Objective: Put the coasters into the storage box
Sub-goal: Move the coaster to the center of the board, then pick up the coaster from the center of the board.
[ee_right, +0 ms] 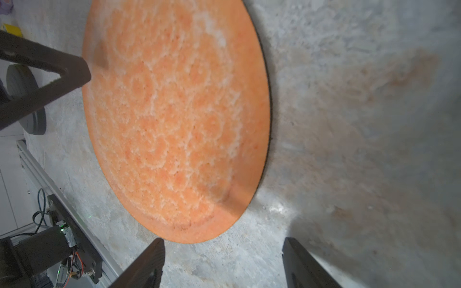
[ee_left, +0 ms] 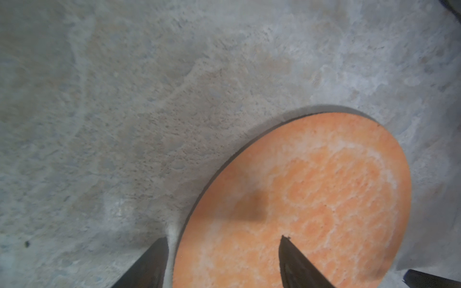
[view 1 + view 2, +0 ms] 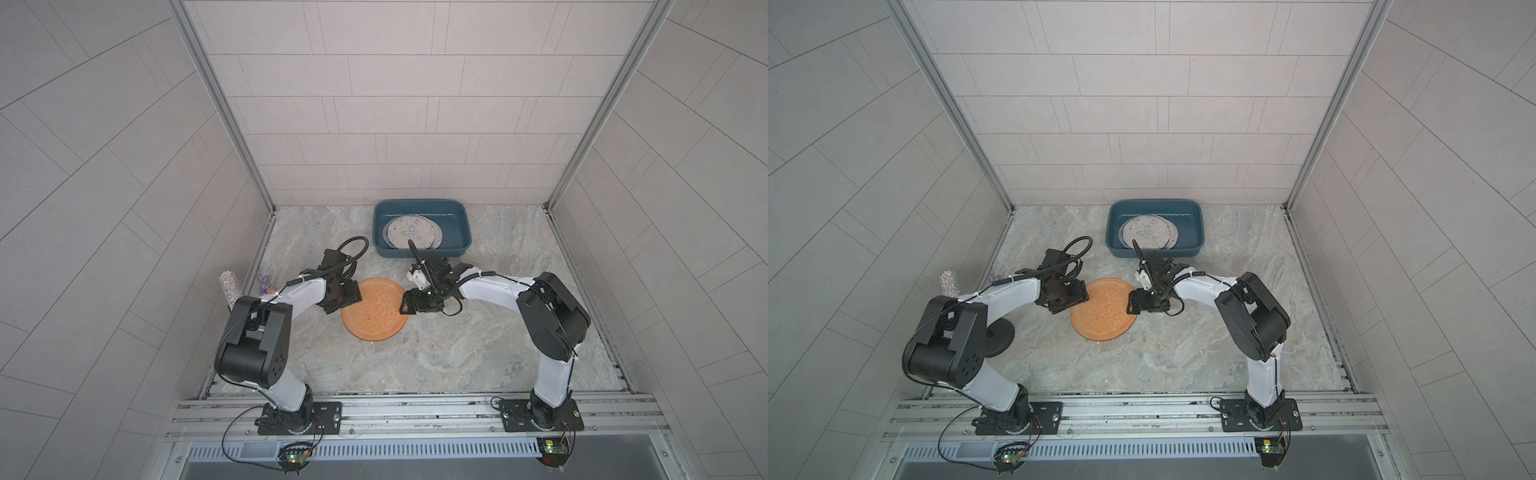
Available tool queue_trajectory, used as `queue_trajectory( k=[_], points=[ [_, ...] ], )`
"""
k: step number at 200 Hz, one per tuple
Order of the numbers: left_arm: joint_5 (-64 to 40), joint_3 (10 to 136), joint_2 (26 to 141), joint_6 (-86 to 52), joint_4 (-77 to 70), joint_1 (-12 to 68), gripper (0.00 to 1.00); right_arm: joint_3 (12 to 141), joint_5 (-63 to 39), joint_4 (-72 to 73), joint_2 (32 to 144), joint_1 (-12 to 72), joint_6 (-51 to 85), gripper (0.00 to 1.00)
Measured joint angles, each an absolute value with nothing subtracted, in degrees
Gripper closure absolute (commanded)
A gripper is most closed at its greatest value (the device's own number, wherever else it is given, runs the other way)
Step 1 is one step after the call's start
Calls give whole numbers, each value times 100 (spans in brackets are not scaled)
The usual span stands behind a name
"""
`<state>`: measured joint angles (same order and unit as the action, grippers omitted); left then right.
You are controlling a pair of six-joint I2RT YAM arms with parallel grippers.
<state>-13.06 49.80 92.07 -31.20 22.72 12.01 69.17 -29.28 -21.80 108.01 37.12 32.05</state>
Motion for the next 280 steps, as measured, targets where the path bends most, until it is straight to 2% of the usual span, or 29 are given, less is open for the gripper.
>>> queue_trajectory(
  k=[75, 280],
  points=[
    [-1706, 4993, 9360, -3157, 2010, 1435, 31, 7098, -2657, -2047, 11006, 3712, 3389, 24],
    [-1520, 4976, 9395, -3173, 1855, 1756, 32, 7277, -2528, -1946, 11192, 3817, 3765, 30]
  ],
)
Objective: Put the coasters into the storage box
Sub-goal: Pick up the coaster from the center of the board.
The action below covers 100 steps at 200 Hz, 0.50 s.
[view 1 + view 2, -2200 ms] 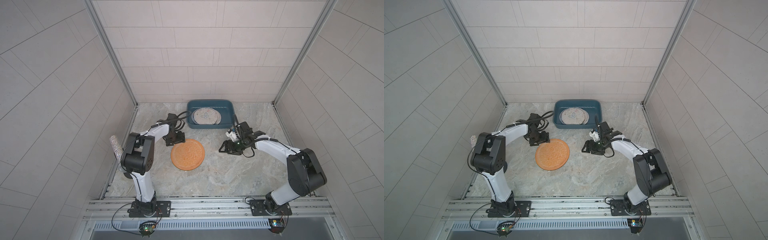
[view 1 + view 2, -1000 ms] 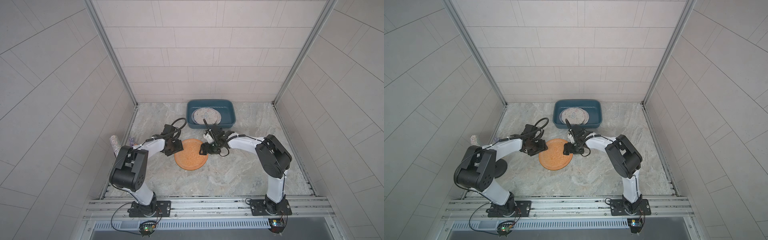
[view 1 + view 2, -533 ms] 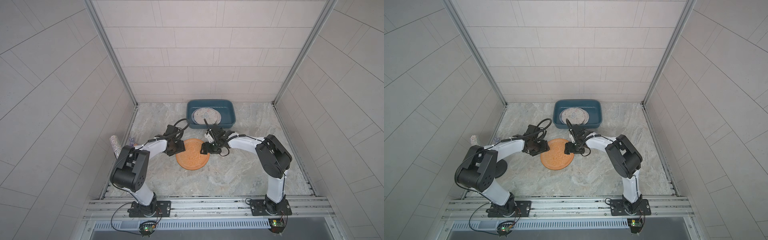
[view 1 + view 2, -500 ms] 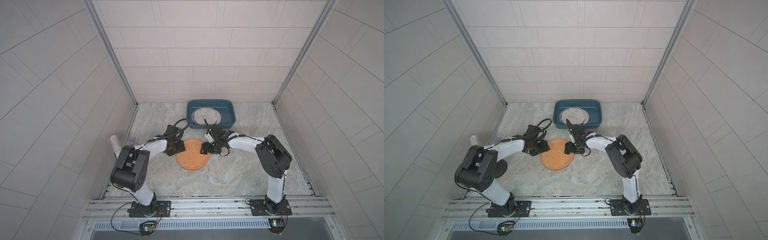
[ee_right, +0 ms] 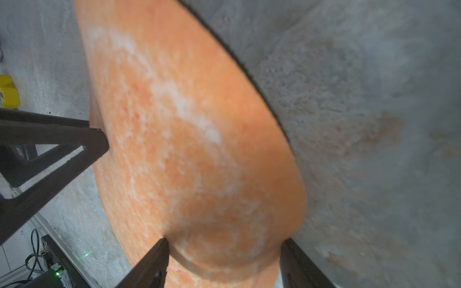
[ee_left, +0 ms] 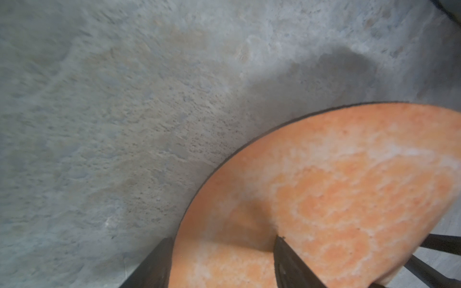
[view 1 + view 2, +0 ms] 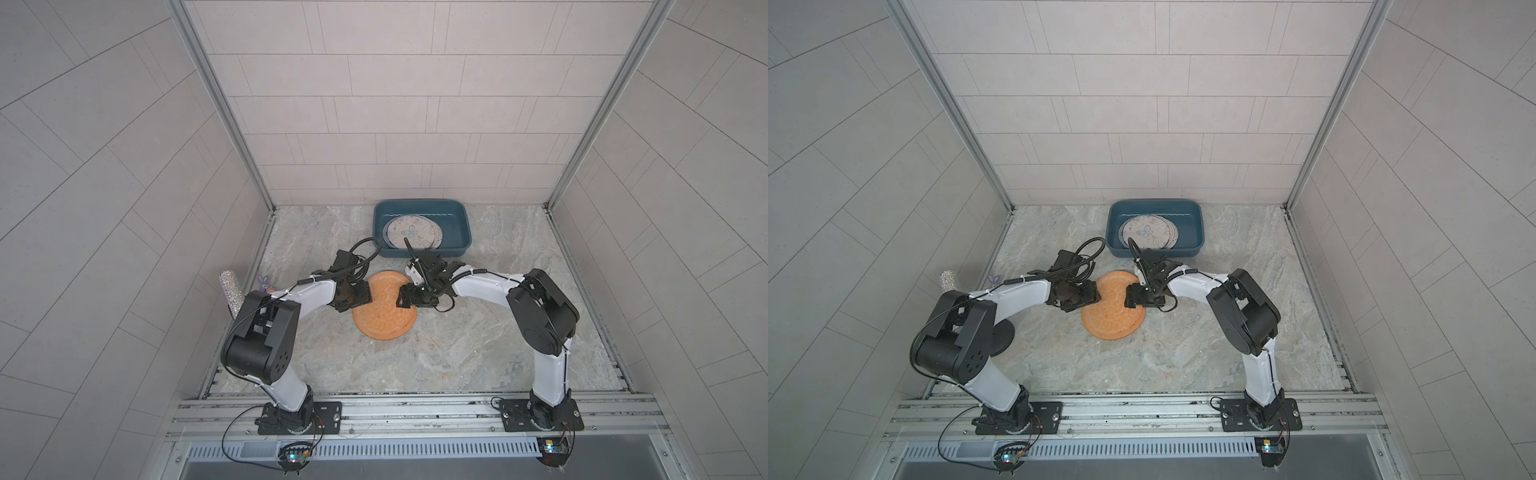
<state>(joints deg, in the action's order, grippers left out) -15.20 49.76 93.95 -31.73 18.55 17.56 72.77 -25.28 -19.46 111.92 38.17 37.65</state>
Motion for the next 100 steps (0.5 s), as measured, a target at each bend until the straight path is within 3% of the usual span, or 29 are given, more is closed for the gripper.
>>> queue_trajectory(
  k=[48, 100],
  points=[
    [-1511, 4974, 9395, -3173, 1841, 1767, 32, 7279, -2532, -1885, 11240, 3857, 3817, 45],
    [-1559, 4958, 9397, -3175, 1752, 1804, 31, 7249, -2630, -1802, 11316, 3931, 3861, 82]
  ],
)
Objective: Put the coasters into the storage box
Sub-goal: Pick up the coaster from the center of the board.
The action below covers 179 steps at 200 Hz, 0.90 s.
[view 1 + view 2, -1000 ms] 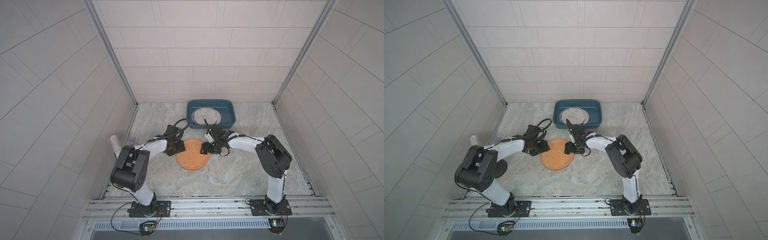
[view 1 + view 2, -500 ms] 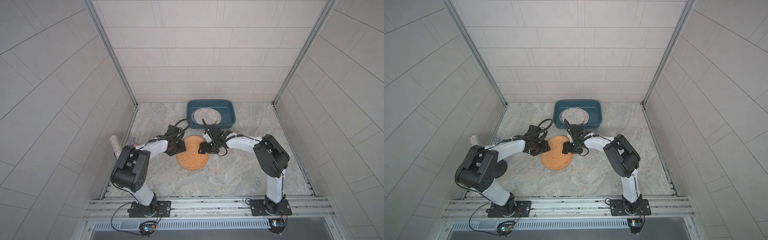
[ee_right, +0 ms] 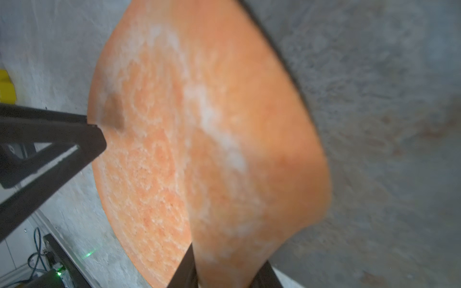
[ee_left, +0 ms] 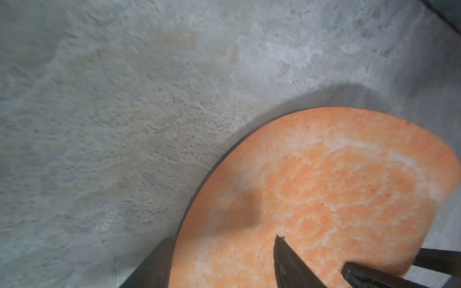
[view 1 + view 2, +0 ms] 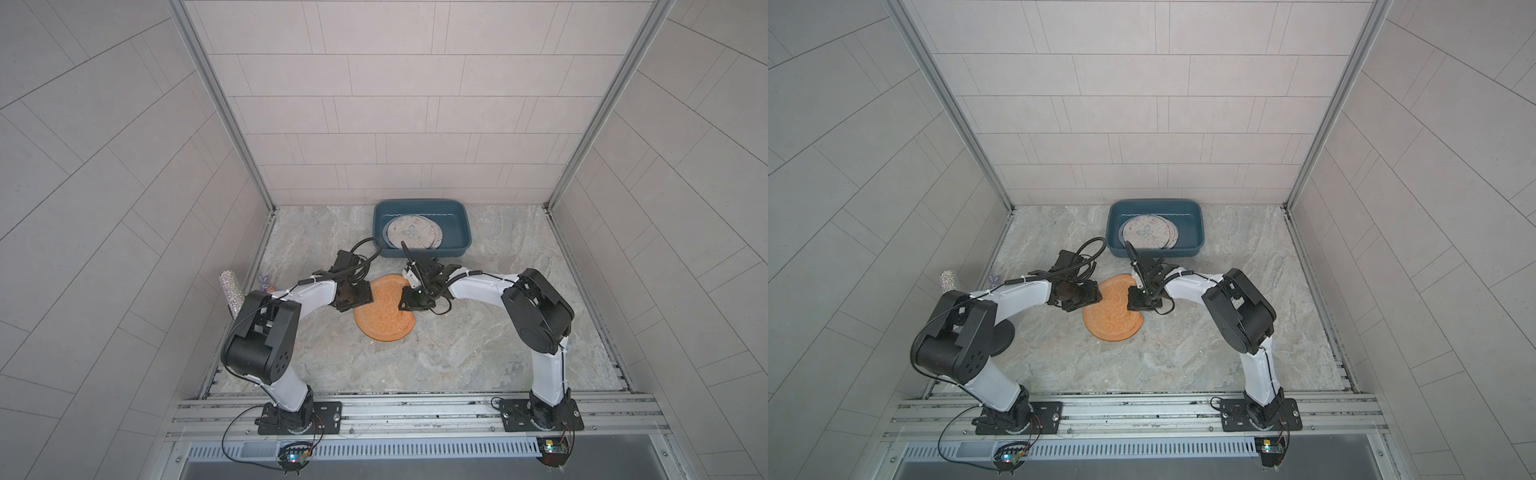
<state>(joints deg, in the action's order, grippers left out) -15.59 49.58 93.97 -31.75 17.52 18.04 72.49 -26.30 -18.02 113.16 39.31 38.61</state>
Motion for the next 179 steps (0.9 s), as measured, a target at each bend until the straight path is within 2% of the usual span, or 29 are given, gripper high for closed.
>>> queue_trajectory(
  k=[23, 63, 124, 179],
  points=[
    [-1599, 4958, 9395, -3179, 1728, 1815, 29, 7181, -2657, -1754, 11303, 3931, 3865, 90],
    [-1887, 4958, 9362, -3280, 1730, 1861, 22, 6947, -2674, -1970, 10873, 3826, 3793, 96],
    [-2311, 4958, 9207, -3444, 1861, 1876, 12, 6958, -2720, -2912, 9564, 3190, 3433, 97],
    [-2510, 4958, 9118, -3500, 1863, 1872, 9, 7655, -2954, -3476, 9192, 2425, 3253, 96]
  ],
)
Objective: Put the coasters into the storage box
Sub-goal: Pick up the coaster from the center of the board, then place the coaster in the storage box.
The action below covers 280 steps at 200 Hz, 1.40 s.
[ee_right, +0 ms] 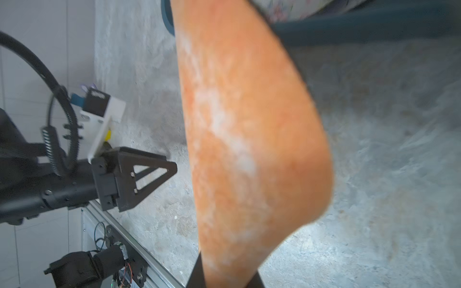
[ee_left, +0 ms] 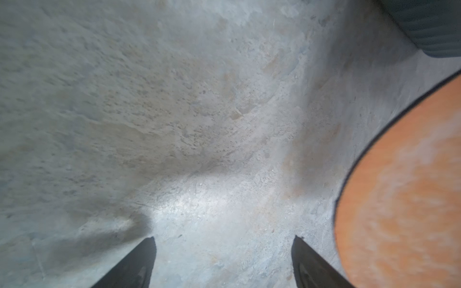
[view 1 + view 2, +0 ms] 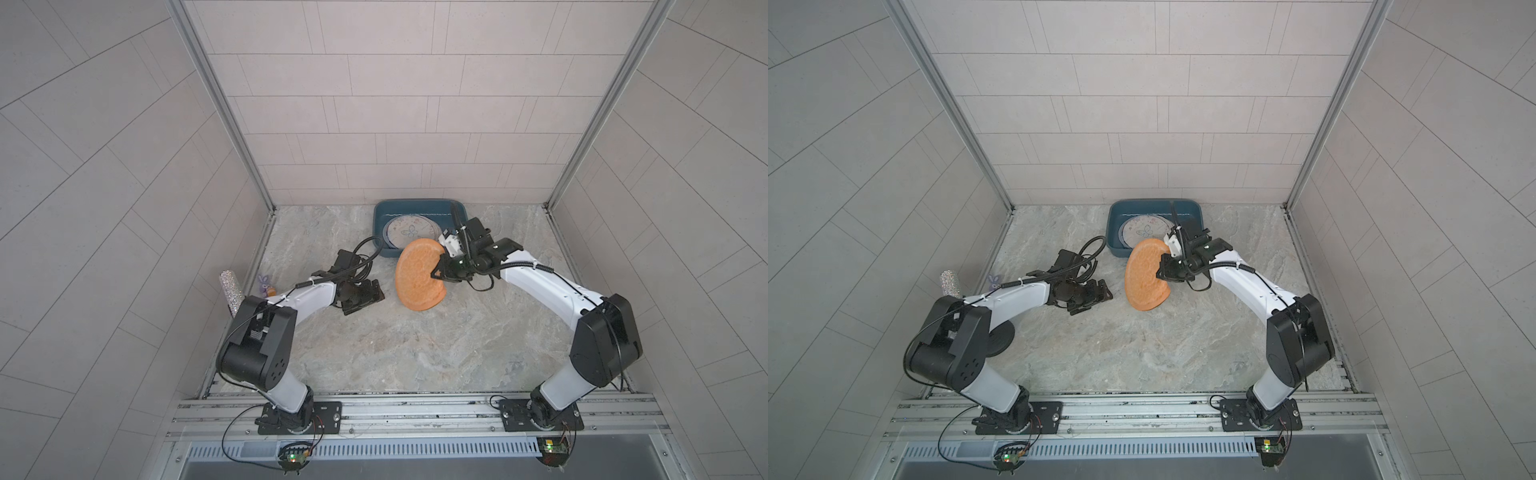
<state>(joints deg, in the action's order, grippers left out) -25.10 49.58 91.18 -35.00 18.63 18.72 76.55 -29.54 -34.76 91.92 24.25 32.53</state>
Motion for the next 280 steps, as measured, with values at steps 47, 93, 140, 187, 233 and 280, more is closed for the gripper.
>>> queue_trajectory(
  k=[47, 93, 140, 187, 233, 280],
  points=[
    [-2611, 4958, 9118, -3516, 1846, 1872, 8, 8527, -3194, -3361, 9520, 1846, 3232, 96],
    [-2711, 4958, 9118, -3516, 1802, 1872, 8, 9483, -3363, -2902, 10558, 1608, 3446, 95],
    [-2746, 4958, 9118, -3511, 1737, 1859, 7, 10475, -3382, -2591, 11764, 1573, 3645, 95],
    [-2751, 4958, 9124, -3492, 1737, 1785, 7, 11212, -3350, -2427, 12801, 1538, 3833, 93],
    [-2744, 4958, 9124, -3454, 1737, 1691, 7, 11454, -3251, -2429, 13386, 1479, 3951, 92],
    [-2742, 4958, 9124, -3450, 1737, 1673, 7, 11677, -3037, -2628, 13439, 1457, 3889, 88]
  ],
)
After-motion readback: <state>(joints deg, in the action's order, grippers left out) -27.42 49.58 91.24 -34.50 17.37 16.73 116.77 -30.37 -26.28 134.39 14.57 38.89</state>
